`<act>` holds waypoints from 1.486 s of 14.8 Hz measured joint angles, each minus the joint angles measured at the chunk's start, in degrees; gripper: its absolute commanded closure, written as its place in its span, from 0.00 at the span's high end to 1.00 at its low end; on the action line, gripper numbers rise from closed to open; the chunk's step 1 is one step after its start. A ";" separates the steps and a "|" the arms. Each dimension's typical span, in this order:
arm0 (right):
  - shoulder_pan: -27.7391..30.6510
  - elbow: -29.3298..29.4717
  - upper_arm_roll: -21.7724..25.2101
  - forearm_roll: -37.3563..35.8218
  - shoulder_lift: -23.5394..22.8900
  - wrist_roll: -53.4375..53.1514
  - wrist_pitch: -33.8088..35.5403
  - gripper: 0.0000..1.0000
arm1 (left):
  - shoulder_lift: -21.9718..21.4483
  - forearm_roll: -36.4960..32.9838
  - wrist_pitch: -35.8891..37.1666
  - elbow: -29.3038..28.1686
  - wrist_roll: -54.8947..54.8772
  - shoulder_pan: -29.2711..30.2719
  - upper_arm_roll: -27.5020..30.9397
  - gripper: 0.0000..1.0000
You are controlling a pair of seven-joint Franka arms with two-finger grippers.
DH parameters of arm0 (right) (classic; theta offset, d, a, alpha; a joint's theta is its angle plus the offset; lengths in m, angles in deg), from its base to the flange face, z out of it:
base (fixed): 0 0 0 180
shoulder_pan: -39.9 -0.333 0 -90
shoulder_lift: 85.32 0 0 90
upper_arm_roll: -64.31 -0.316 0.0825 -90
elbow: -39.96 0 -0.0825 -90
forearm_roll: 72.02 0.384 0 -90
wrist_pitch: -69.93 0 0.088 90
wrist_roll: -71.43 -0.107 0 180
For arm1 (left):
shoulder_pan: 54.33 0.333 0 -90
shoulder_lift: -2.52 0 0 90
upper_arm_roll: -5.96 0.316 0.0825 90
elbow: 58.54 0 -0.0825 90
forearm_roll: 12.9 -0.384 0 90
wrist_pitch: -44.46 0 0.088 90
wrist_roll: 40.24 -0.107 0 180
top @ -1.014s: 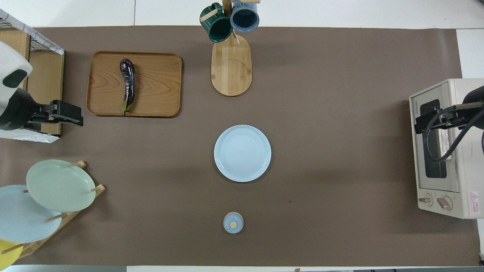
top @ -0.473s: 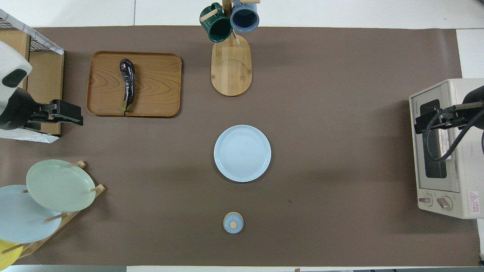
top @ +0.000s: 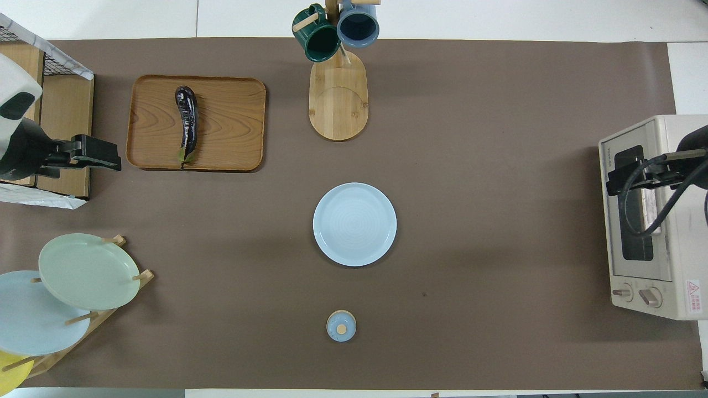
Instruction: Put eggplant into oven
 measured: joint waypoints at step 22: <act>-0.28 -0.20 -0.63 0.00 0.46 1.88 3.83 0.00 | 35.41 -2.47 -27.24 9.81 -5.91 -1.57 -0.66 0.78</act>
